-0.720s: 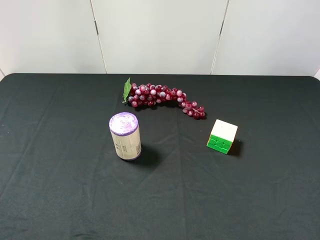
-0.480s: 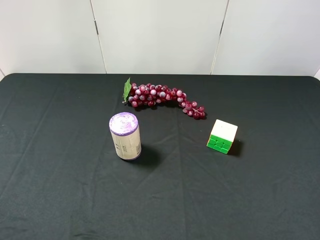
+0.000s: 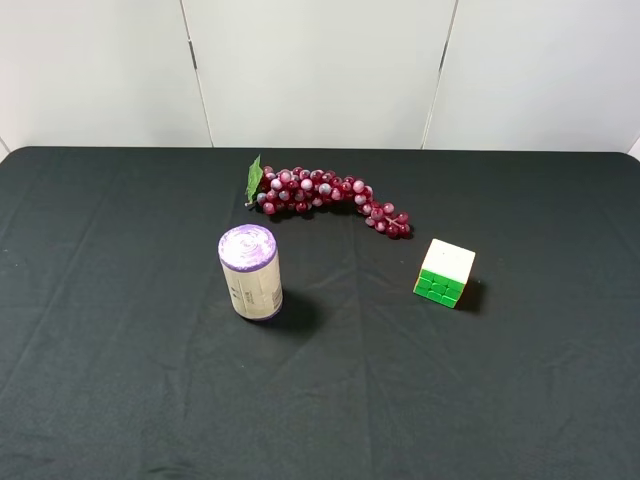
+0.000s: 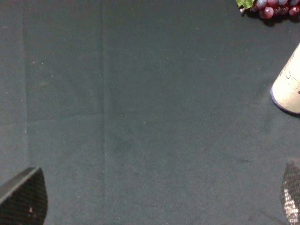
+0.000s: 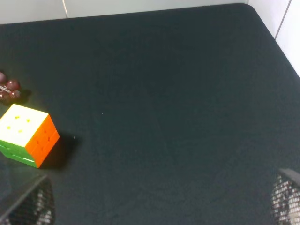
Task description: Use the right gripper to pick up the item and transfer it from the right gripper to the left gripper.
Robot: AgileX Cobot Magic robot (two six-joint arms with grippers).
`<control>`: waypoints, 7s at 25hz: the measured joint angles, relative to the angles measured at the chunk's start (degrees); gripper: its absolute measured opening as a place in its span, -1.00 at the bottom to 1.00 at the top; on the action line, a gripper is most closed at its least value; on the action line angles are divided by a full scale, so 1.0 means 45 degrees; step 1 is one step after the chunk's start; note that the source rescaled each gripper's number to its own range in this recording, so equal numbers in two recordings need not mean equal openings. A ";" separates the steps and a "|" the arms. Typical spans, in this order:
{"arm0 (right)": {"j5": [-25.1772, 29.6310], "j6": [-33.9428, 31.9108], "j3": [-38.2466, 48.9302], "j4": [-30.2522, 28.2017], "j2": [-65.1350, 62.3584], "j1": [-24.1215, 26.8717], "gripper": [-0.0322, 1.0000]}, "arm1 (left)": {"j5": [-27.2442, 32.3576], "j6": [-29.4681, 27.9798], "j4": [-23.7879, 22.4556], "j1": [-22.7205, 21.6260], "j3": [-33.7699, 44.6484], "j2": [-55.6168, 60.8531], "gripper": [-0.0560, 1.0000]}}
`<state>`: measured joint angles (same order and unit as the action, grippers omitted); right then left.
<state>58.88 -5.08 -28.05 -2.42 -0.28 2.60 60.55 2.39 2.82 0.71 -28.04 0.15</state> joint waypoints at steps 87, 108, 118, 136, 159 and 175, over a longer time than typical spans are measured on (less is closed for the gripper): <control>-0.1797 0.8666 -0.8663 -0.0057 2.3770 -0.5864 0.96 | 0.0000 0.0000 0.0000 0.0000 0.0000 0.0000 1.00; -0.3098 0.8943 -0.8542 0.0319 2.4986 -0.5778 0.96 | 0.0000 0.0000 0.0000 0.0000 0.0000 0.0000 1.00; -0.3098 0.8943 -0.8542 0.0538 2.5161 -0.5778 -0.11 | 0.0000 0.0000 0.0000 0.0000 0.0000 0.0000 1.00; -0.1324 0.8905 -0.9793 0.0964 2.4815 -0.5778 -0.93 | 0.0000 0.0000 0.0000 0.0000 0.0000 0.0000 1.00; 0.1562 0.8905 -1.1423 0.5338 2.1906 -0.5778 -0.93 | 0.0000 0.0000 0.0000 0.0000 0.0000 0.0000 1.00; 0.1944 0.8905 -1.1423 0.7046 2.1864 -0.7795 -0.93 | 0.0000 0.0000 0.0000 0.0000 0.0000 0.0000 1.00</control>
<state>67.63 34.99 -79.45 29.29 98.11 -32.48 60.55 2.39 2.82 0.71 -28.04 0.15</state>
